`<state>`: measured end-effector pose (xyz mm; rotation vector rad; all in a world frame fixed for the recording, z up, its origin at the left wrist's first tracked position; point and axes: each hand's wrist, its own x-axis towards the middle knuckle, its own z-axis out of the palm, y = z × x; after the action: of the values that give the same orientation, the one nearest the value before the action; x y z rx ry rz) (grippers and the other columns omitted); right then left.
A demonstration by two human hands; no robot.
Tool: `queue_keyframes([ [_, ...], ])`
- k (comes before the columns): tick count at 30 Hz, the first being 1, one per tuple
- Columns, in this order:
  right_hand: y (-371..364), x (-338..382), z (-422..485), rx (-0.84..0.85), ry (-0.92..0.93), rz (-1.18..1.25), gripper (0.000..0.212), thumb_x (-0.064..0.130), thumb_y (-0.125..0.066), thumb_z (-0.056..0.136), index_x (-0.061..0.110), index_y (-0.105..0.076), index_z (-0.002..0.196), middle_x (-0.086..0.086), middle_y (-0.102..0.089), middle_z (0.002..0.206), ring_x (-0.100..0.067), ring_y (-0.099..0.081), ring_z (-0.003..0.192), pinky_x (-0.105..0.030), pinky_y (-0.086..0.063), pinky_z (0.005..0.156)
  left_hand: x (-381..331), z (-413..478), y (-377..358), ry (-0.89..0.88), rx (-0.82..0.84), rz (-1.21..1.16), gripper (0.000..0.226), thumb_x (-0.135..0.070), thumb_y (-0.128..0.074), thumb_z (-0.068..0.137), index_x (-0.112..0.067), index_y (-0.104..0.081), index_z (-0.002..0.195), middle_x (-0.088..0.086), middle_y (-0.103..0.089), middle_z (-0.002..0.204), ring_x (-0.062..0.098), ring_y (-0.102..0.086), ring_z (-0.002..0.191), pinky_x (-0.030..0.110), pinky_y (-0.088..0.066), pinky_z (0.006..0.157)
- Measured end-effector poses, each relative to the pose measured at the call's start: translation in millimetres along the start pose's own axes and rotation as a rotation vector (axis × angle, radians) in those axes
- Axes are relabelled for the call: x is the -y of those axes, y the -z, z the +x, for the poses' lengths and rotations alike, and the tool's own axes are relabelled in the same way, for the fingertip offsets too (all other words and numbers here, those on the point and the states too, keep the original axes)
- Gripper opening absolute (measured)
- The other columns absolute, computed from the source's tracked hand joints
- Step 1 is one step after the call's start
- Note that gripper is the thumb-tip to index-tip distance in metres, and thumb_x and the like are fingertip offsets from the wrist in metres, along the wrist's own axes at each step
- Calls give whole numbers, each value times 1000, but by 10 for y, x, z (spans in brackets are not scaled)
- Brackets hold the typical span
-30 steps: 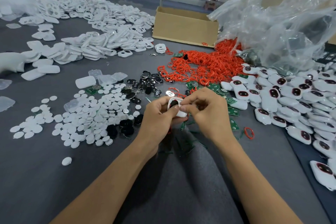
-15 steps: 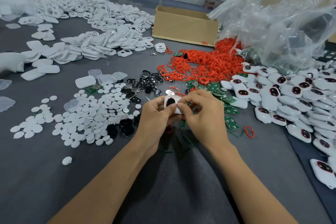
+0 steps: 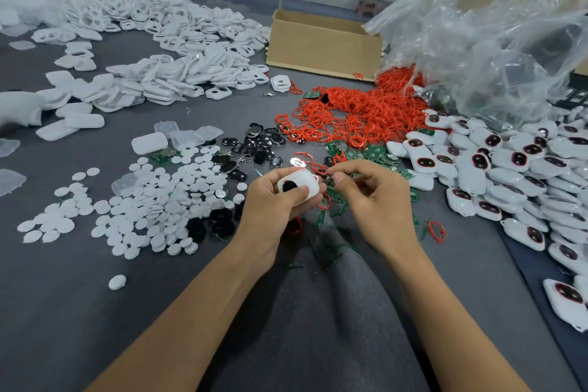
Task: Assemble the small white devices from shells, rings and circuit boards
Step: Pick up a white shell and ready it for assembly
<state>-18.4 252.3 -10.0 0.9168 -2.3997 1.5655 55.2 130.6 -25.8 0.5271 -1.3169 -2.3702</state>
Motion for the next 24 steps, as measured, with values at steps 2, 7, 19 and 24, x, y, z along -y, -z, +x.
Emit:
queue_keyframes([
  [2,19,-7,10,-8,-5,-5,15,6,-65,86,18,-74,86,18,-64,67,-2,-55,58,-11,-36,55,-5,4,2,14,0,-21,24,16,-52,90,-1,-62,103,22,-69,104,25,-74,87,25,-60,70],
  [7,39,7,20,5,-2,20,19,4,-63,87,20,-73,88,15,-66,72,-11,-62,67,-19,-44,61,-11,-12,-15,10,17,9,22,16,-52,90,1,-65,99,23,-68,105,27,-74,83,24,-60,68],
  [19,-3,-43,42,213,-95,132,32,-6,-66,75,21,-75,92,23,-55,53,-7,-41,54,-23,-39,57,36,-31,-51,87,206,160,35,20,-45,88,-4,-62,106,11,-70,99,15,-70,90,27,-59,81],
  [24,-3,-51,40,235,-106,132,32,-1,-70,74,25,-75,93,16,-56,55,-6,-42,53,-18,-37,55,27,-25,-38,113,198,164,36,20,-45,89,0,-59,116,18,-66,110,20,-66,99,31,-57,88],
])
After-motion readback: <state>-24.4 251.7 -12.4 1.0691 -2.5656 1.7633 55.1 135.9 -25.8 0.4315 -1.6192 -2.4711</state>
